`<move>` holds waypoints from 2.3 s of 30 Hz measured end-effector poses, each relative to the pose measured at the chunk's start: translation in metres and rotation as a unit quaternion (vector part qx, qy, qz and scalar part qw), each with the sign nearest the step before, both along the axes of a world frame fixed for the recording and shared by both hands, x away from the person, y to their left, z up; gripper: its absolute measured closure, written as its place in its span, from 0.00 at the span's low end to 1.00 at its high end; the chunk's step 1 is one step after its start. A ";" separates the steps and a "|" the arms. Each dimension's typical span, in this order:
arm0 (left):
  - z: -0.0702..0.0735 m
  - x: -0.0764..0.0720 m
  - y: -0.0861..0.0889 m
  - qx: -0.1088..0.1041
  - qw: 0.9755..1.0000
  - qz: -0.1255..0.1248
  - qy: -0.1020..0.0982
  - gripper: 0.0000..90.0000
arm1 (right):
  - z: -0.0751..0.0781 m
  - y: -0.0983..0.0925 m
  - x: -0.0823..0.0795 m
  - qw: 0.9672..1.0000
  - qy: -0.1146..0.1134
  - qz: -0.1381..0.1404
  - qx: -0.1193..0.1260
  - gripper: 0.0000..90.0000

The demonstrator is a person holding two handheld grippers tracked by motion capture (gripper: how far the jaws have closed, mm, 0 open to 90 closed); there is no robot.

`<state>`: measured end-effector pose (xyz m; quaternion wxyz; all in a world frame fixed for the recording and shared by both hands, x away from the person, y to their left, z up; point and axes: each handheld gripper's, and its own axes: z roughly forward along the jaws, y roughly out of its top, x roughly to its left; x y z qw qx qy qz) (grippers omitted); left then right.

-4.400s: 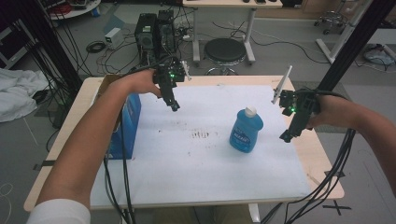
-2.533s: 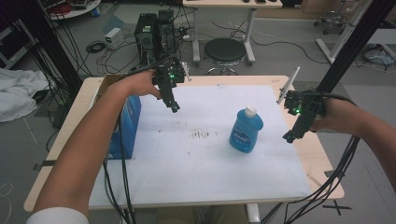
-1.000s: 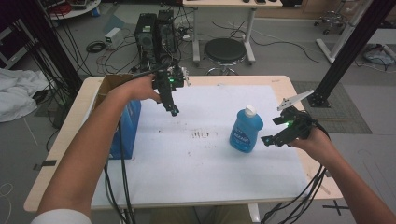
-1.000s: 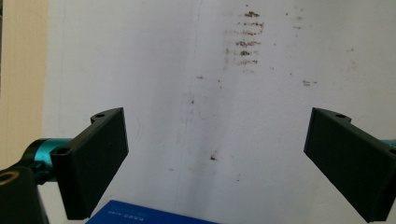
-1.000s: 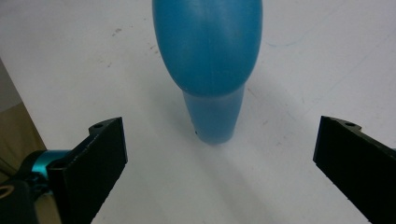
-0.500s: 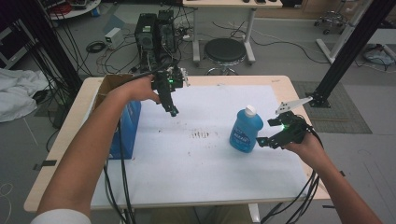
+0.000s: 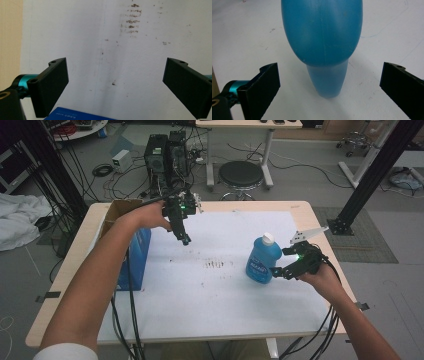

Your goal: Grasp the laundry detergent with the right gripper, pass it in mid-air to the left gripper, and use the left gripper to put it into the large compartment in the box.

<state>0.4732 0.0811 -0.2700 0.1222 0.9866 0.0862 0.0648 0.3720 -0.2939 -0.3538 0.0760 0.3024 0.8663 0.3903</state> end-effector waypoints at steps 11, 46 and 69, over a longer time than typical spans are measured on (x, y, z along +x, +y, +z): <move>-0.001 0.001 0.002 -0.001 1.000 0.002 0.000 0.07 | -0.014 0.009 0.006 1.000 -0.004 0.005 0.019 0.02; -0.004 0.001 0.004 0.000 1.000 0.005 0.002 0.07 | -0.044 0.020 0.006 0.996 -0.036 -0.006 0.085 0.02; -0.006 0.002 0.004 -0.001 1.000 0.006 0.006 0.07 | -0.051 0.023 0.006 0.991 -0.065 -0.013 0.114 0.17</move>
